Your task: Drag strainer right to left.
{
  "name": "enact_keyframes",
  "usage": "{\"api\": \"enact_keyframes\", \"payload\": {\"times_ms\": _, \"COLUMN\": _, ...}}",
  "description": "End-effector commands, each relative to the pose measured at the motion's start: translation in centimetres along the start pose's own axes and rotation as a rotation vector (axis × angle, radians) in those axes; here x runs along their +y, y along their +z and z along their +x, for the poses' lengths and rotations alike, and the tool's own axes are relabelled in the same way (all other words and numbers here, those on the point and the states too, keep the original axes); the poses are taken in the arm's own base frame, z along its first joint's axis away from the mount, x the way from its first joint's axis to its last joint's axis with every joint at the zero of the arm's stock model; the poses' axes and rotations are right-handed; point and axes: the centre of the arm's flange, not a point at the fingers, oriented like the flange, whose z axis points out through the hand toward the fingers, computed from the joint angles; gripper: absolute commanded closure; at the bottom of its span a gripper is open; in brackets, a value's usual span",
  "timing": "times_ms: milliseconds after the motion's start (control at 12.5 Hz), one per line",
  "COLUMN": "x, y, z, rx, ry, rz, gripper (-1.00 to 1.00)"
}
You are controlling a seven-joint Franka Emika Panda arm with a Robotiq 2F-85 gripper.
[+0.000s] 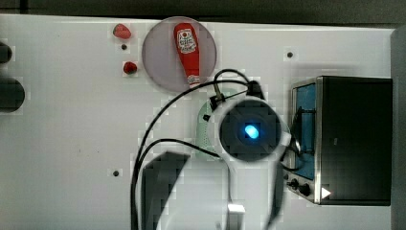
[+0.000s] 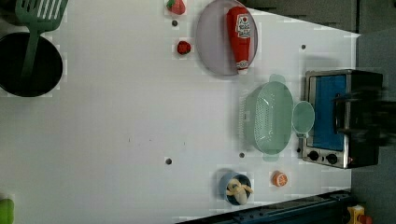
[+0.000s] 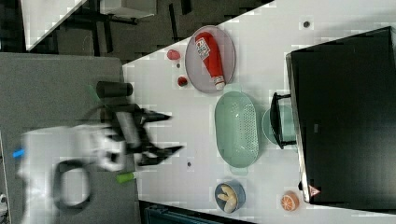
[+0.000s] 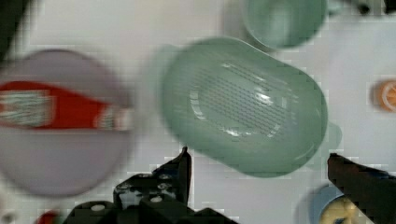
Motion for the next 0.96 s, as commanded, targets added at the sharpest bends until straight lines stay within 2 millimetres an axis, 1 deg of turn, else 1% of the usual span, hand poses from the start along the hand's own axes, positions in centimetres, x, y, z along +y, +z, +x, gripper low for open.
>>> {"api": "enact_keyframes", "payload": {"times_ms": 80, "x": 0.4, "y": 7.4, "z": -1.4, "rx": -0.010, "ry": 0.145, "rz": -0.040, "gripper": -1.00}}
{"api": "enact_keyframes", "payload": {"times_ms": 320, "x": 0.0, "y": 15.0, "z": -2.3, "rx": -0.010, "ry": 0.220, "rz": -0.056, "gripper": -1.00}}
{"api": "enact_keyframes", "payload": {"times_ms": 480, "x": -0.8, "y": 18.7, "z": -3.1, "rx": -0.007, "ry": 0.256, "rz": -0.046, "gripper": -1.00}}
{"api": "enact_keyframes", "payload": {"times_ms": 560, "x": -1.0, "y": 20.3, "z": -3.5, "rx": -0.007, "ry": 0.263, "rz": -0.044, "gripper": -1.00}}
{"api": "enact_keyframes", "payload": {"times_ms": 720, "x": -1.1, "y": 23.0, "z": -4.0, "rx": -0.009, "ry": 0.262, "rz": -0.053, "gripper": -1.00}}
{"api": "enact_keyframes", "payload": {"times_ms": 800, "x": -1.1, "y": 24.1, "z": -4.3, "rx": -0.010, "ry": 0.259, "rz": -0.061, "gripper": -1.00}}
{"api": "enact_keyframes", "payload": {"times_ms": 960, "x": -1.1, "y": 25.7, "z": -4.6, "rx": -0.010, "ry": 0.254, "rz": -0.058, "gripper": -1.00}}
